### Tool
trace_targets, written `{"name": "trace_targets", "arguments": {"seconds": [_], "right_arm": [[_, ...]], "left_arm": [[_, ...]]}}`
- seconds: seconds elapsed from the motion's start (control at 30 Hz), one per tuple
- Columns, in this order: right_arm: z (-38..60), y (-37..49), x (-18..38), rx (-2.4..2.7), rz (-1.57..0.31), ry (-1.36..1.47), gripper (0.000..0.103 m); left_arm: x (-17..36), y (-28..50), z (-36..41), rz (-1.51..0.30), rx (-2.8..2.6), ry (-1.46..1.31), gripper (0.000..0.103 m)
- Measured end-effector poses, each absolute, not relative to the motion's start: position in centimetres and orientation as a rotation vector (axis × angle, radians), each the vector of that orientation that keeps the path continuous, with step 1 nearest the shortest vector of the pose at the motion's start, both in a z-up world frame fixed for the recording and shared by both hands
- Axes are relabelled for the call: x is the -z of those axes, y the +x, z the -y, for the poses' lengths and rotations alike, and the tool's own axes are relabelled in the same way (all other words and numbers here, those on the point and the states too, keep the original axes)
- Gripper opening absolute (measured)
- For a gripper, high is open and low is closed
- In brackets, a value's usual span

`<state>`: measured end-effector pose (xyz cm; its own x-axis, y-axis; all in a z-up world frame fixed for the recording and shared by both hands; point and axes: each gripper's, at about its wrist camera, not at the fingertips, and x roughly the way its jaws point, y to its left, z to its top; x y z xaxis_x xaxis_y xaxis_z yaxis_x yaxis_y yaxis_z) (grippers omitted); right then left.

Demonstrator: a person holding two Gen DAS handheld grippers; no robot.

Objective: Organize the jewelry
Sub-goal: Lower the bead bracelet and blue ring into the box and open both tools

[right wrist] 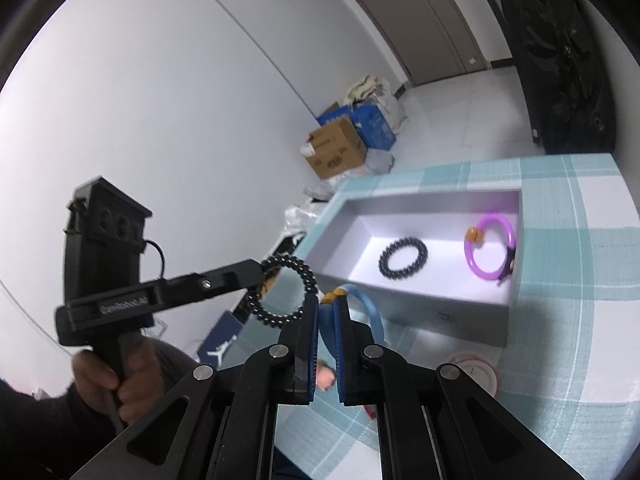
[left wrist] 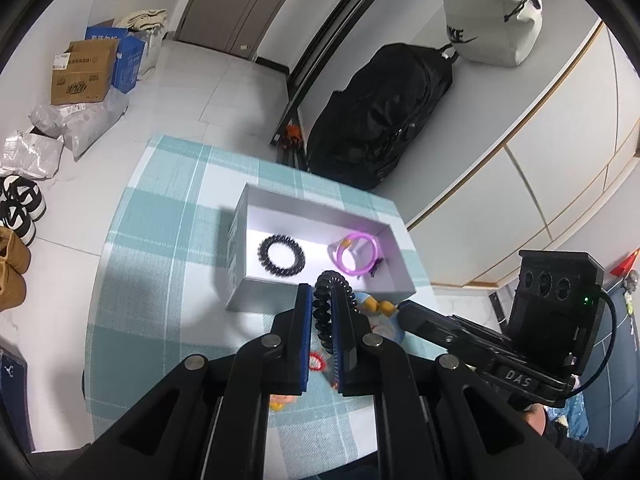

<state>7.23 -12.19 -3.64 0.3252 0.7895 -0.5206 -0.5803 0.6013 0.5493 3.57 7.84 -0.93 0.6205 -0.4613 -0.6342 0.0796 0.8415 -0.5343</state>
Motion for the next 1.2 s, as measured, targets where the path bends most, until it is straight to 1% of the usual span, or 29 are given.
{"name": "trace_targets", "arguments": {"seconds": [0.23, 0.47, 0.7, 0.8, 1.2], "right_arm": [[13.7, 8.4, 1.4, -0.902, -0.788, 0.357, 0.006], [14.4, 10.9, 0.3, -0.884, -0.776, 0.366, 0.006], [13.9, 13.9, 0.9, -0.881, -0.789, 0.369, 0.005], [13.7, 14.8, 1.3, -0.884, -0.793, 0.366, 0.0], [13.5, 16.7, 4.2, -0.864, -0.864, 0.363, 0.0]], "left_arm": [[-0.2, 4.7, -7.3, -0.797, 0.323, -0.48, 0.005], [-0.2, 6.8, -6.1, -0.814, 0.317, -0.438, 0.005], [0.3, 8.8, -5.4, -0.844, 0.319, -0.413, 0.005], [0.7, 9.4, -5.4, -0.858, 0.315, -0.406, 0.005], [3.5, 12.3, -4.4, -0.955, 0.353, -0.444, 0.006]]}}
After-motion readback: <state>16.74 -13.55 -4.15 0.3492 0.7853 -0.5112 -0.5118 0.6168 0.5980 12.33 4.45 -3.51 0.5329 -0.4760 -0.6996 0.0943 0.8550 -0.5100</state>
